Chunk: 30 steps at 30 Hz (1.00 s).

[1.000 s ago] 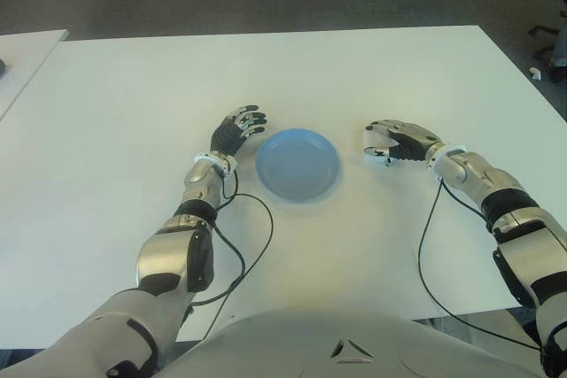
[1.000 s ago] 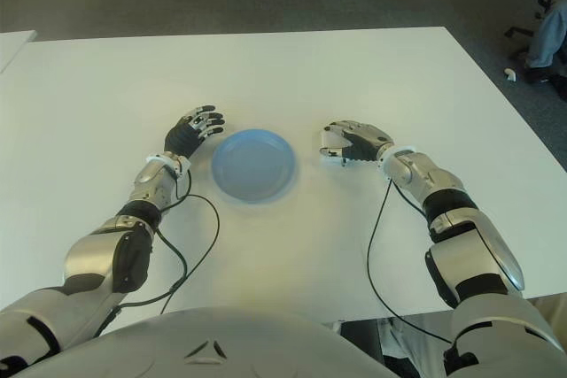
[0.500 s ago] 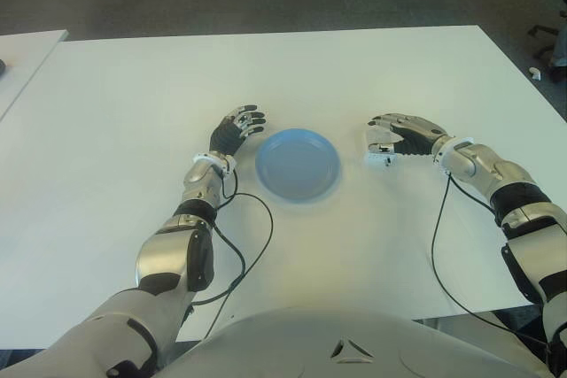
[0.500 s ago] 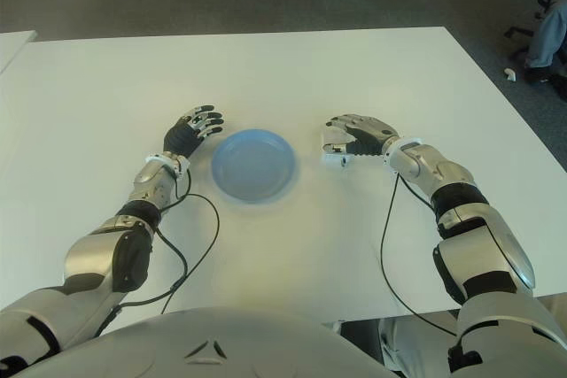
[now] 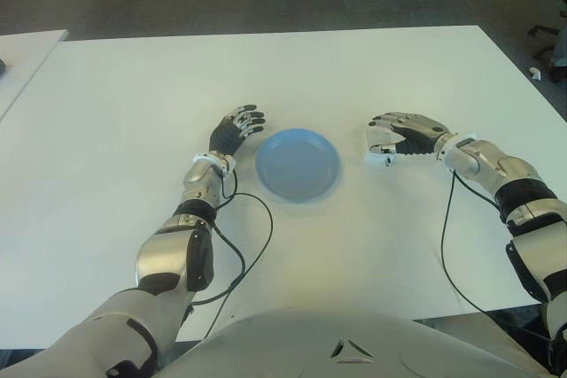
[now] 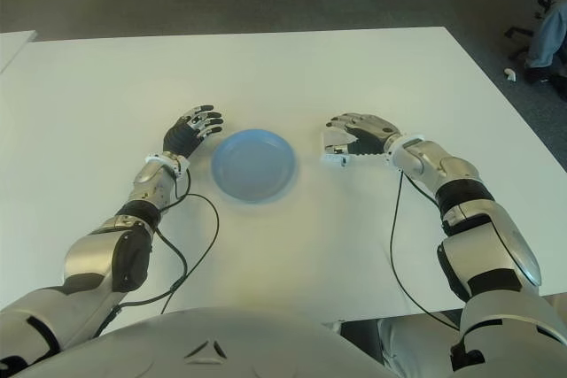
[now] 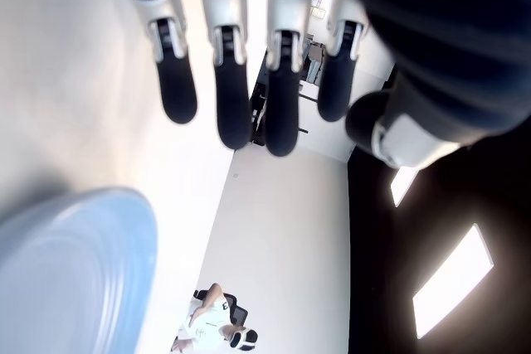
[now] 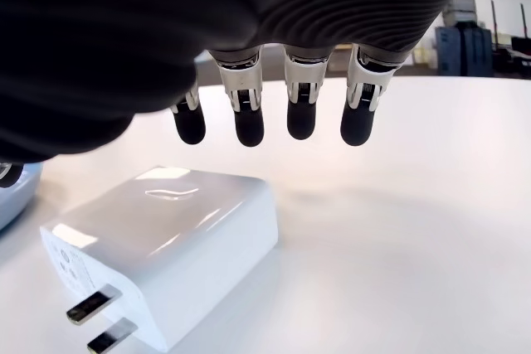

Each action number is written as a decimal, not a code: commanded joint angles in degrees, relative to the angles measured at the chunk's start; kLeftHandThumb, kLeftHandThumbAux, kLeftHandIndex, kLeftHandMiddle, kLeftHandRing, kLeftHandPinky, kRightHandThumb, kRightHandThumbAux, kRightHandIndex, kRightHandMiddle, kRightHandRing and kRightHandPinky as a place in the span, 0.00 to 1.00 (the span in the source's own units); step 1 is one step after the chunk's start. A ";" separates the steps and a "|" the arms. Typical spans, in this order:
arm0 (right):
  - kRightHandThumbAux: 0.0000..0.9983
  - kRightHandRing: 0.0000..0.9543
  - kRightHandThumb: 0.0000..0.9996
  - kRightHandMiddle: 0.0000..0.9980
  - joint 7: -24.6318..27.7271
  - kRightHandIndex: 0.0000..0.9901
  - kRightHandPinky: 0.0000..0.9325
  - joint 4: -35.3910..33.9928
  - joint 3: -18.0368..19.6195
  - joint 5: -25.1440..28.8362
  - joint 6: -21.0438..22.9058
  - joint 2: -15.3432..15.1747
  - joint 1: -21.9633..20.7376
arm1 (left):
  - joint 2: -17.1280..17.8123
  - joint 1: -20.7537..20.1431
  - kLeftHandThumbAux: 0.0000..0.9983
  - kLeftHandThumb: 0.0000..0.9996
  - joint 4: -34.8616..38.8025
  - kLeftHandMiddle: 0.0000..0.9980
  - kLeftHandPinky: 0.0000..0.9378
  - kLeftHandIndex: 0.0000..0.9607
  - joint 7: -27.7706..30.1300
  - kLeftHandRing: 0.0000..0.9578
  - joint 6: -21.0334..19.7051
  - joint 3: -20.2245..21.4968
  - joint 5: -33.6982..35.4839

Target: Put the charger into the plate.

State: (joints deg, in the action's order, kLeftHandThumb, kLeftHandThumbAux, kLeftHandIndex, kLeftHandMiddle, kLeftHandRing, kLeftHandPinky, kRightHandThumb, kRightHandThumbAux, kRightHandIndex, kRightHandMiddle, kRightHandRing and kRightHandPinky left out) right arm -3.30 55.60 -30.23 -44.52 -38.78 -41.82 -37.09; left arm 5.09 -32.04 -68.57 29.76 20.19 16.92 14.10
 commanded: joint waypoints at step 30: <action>0.13 0.00 0.30 0.00 -15.95 0.00 0.00 10.67 -8.72 -10.24 4.99 5.21 -1.85 | 1.01 1.99 0.53 0.00 -1.38 0.38 0.34 0.31 -0.18 0.36 -2.58 -0.11 -0.48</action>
State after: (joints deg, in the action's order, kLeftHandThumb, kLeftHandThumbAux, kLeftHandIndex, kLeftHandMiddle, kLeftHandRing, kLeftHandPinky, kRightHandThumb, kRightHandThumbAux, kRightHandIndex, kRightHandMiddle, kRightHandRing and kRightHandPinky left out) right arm -19.16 65.24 -37.78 -53.84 -34.25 -37.65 -38.78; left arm 5.71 -32.08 -68.57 29.77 19.82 16.93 14.10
